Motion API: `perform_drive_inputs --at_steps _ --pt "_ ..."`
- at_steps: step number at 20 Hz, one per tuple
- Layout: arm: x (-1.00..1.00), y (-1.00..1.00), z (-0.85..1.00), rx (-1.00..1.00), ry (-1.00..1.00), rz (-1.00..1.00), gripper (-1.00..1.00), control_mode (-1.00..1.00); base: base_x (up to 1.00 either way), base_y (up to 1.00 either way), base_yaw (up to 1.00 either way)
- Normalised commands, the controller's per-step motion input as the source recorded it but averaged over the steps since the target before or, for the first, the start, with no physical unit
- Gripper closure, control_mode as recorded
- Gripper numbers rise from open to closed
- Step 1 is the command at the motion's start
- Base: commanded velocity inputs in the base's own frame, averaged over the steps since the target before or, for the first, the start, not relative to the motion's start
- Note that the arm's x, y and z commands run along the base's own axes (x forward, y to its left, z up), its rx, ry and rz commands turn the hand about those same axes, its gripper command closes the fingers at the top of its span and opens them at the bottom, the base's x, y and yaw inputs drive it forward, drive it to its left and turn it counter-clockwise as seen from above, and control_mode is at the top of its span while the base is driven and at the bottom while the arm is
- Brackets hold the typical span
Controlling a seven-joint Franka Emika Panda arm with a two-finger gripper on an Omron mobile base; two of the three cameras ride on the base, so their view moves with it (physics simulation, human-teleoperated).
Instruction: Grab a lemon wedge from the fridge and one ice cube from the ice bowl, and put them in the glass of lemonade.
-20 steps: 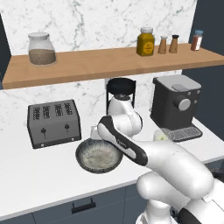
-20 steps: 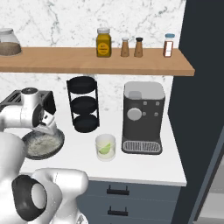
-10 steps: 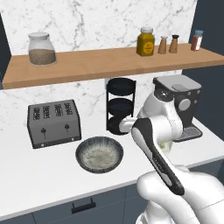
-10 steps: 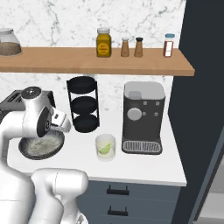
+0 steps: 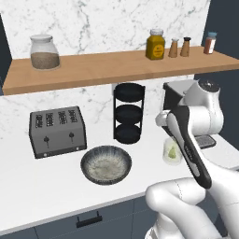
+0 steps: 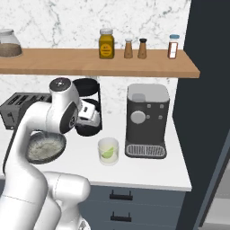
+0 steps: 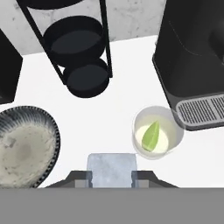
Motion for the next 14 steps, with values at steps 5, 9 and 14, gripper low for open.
perform_drive_inputs --at_steps 5,9,14 --pt "0.13 -0.48 -0.19 -0.15 0.07 -0.03 1.0 -1.0 0.0 0.0 0.0" --pt "0.01 -0.45 -0.5 -0.08 0.05 -0.05 1.0 -1.0 0.0 0.0 0.0" --pt "0.13 -0.23 -0.53 0.0 0.04 -0.03 1.0 -1.0 0.0 0.0 0.0"
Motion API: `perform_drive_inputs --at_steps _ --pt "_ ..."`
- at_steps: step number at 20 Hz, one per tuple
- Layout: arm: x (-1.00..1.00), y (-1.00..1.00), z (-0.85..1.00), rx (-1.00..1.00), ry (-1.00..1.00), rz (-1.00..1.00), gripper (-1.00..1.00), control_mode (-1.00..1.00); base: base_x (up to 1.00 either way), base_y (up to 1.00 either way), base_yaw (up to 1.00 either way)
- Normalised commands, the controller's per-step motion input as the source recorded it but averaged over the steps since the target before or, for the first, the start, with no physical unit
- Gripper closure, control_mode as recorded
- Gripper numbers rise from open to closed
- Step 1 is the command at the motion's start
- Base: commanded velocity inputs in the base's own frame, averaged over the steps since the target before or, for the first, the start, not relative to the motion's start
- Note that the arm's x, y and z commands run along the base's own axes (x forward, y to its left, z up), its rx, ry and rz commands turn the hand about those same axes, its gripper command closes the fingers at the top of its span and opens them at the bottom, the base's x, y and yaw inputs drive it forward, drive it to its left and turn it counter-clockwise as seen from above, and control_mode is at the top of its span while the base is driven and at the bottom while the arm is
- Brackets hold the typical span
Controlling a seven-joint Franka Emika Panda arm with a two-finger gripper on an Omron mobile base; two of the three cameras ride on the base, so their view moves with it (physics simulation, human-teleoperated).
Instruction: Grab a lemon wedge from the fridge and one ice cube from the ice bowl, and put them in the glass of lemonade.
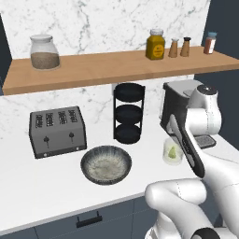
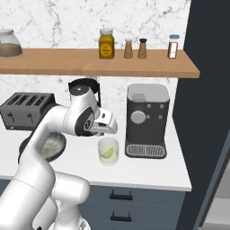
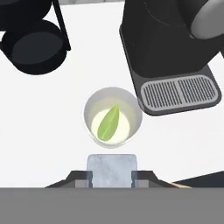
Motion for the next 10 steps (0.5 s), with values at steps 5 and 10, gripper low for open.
perform_drive_inputs --at_steps 5,10 --pt "0.15 -0.01 -0.14 0.0 0.0 0.0 1.0 -1.0 0.0 0.0 0.0" --pt "0.17 0.0 -0.08 0.0 0.0 0.0 1.0 -1.0 0.0 0.0 0.0"
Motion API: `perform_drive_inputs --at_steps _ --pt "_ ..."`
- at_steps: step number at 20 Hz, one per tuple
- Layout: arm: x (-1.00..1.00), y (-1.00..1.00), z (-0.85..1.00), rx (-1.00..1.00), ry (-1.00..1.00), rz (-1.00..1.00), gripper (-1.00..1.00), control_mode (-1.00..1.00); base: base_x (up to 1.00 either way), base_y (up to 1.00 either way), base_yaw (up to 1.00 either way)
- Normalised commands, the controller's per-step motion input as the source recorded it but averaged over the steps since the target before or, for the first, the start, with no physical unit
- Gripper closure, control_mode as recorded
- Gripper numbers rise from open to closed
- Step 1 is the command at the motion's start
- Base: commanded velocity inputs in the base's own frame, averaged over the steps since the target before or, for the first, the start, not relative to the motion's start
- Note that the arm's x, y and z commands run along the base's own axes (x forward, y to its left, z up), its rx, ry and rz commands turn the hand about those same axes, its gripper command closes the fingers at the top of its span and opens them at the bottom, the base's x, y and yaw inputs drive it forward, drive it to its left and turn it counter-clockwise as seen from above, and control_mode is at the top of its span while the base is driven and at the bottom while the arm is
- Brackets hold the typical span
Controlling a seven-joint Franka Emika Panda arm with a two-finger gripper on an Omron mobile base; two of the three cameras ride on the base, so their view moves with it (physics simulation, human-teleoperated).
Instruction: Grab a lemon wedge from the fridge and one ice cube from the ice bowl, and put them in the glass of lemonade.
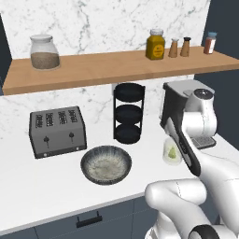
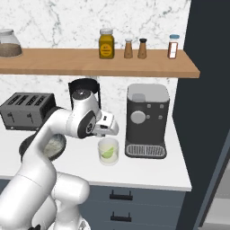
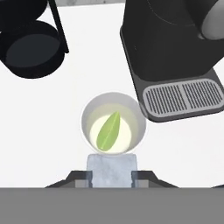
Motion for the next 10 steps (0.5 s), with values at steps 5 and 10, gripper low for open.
perform_drive_inputs --at_steps 5,10 --pt "0.11 0.0 -0.06 0.0 0.0 0.0 1.0 -1.0 0.0 0.0 0.0" --pt "0.15 0.0 -0.03 0.0 0.01 0.0 1.0 -1.0 0.0 0.0 0.0"
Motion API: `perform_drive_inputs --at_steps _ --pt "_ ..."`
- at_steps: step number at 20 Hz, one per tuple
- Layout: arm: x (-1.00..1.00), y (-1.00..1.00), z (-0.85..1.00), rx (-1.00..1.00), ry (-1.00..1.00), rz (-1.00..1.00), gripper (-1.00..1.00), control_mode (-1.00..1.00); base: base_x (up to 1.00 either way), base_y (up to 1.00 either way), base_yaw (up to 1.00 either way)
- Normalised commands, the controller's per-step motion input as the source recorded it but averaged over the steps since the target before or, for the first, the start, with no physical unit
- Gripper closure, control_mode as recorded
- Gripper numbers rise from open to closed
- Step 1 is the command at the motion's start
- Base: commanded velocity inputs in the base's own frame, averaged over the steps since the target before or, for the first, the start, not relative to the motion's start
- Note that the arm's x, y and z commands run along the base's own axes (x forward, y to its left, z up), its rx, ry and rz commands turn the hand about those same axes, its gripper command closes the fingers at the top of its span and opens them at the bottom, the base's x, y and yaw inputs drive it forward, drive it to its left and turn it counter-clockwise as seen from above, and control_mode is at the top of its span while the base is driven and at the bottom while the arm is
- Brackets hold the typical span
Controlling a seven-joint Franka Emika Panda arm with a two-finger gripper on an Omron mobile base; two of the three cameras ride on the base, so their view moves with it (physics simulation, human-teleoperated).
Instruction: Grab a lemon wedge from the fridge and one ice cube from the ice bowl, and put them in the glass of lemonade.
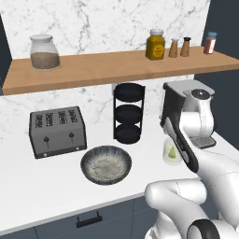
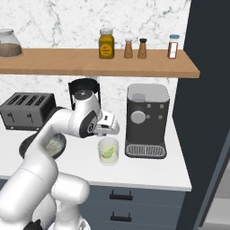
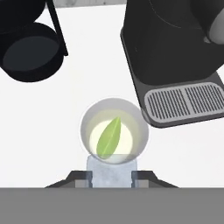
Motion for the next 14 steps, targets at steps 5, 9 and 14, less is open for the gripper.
perform_drive_inputs --at_steps 5,9,14 --pt "0.46 -0.02 0.0 0.0 0.02 0.0 1.0 -1.0 0.0 0.0 0.0" --pt "0.29 -0.06 0.0 0.0 0.0 0.0 1.0 -1.0 0.0 0.0 0.0" --pt "0.02 -0.11 -0.19 0.0 0.0 0.0 1.0 -1.0 0.0 0.0 0.0"
